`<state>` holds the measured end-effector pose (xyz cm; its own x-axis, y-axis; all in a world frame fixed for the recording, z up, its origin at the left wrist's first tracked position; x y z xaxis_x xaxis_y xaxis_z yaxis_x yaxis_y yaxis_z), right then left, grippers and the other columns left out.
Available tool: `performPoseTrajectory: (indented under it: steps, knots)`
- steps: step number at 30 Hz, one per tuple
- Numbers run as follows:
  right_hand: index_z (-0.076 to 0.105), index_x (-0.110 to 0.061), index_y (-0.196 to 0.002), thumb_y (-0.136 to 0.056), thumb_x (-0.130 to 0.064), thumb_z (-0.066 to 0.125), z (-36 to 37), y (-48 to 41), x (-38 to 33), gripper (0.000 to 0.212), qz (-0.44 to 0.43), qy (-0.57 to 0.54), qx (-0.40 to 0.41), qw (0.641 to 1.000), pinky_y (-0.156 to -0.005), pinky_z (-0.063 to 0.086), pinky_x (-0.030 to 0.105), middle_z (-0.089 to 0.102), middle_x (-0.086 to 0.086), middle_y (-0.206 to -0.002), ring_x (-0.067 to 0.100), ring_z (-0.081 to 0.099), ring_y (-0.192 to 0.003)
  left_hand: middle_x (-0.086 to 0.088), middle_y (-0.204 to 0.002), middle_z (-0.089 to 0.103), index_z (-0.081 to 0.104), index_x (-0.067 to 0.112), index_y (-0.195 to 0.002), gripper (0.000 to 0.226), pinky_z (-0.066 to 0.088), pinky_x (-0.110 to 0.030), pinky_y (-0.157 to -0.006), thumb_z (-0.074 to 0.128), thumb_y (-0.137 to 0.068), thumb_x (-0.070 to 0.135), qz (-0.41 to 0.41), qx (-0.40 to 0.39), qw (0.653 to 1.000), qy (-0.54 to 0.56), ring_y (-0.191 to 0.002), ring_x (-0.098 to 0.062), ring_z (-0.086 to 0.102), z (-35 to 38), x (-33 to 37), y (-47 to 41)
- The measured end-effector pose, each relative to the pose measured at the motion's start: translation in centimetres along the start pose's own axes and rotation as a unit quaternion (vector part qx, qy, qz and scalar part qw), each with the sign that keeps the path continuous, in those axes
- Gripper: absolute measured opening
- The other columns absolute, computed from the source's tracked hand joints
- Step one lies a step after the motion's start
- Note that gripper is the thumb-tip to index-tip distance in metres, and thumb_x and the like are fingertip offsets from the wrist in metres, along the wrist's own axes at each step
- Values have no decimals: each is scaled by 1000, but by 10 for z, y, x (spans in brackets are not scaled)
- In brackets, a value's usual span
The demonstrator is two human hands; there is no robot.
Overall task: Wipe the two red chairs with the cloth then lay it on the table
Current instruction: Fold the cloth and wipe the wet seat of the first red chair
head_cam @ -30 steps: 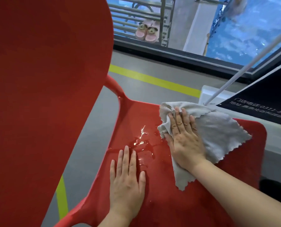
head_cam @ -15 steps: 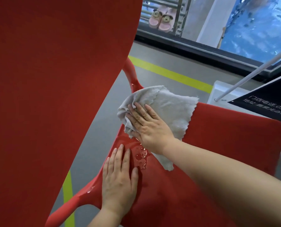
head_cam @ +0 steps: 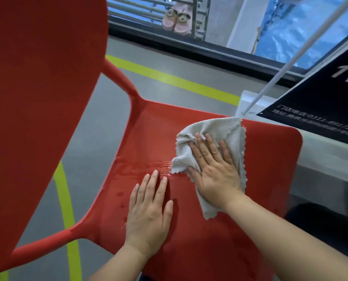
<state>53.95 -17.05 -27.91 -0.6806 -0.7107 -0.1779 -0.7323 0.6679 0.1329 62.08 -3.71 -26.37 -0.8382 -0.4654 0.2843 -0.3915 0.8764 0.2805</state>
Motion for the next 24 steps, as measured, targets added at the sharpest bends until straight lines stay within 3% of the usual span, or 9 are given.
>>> performPoseTrajectory:
  steps: [5,8,14,19,24]
  knots:
    - [38,-11,-140,-89,-43,28,-8,22,51,61,44,9,19,999,-113,4,39,36,8,-149,31,27,-139,-11,-142,44,50,15,-130,50,19,-40,-106,32,-88,36,43,-8,999,-4,-133,-30,36,8,45,-5]
    - [33,-12,-142,-88,-44,25,-10,29,84,64,76,13,36,996,-114,-5,37,31,8,-151,29,18,-141,-12,-141,44,52,16,-129,50,20,-42,-105,34,-87,36,77,-10,997,-18,-132,-31,37,16,71,-4]
    - [4,-17,-141,-86,-51,13,-10,30,132,66,152,-21,53,987,-115,-5,44,0,-3,-151,24,6,-146,-10,-145,39,47,16,-132,51,17,-42,-108,31,-89,38,98,-13,994,-51,-135,-29,32,27,87,1]
    - [22,-9,-143,-88,-43,25,-6,60,103,65,103,-31,54,993,-116,-5,40,22,12,-153,34,16,-142,-11,-145,39,45,16,-134,52,19,-42,-108,31,-90,38,126,-24,989,-74,-136,-29,32,34,90,16]
    - [26,-7,-141,-90,-42,29,3,104,65,62,96,-28,50,994,-113,-5,36,18,8,-149,31,17,-138,-11,-142,44,49,14,-131,51,21,-41,-106,32,-88,35,127,-31,989,-67,-133,-30,37,32,82,35]
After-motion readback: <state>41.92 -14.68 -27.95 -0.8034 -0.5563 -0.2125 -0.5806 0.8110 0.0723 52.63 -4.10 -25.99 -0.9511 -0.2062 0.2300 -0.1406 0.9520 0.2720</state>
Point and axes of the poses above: each hand's wrist, its own y-axis away from the middle knuckle, its own z-axis out of the palm, x = y × z, the point moved 8 cm from there along -y, towards the middle knuckle
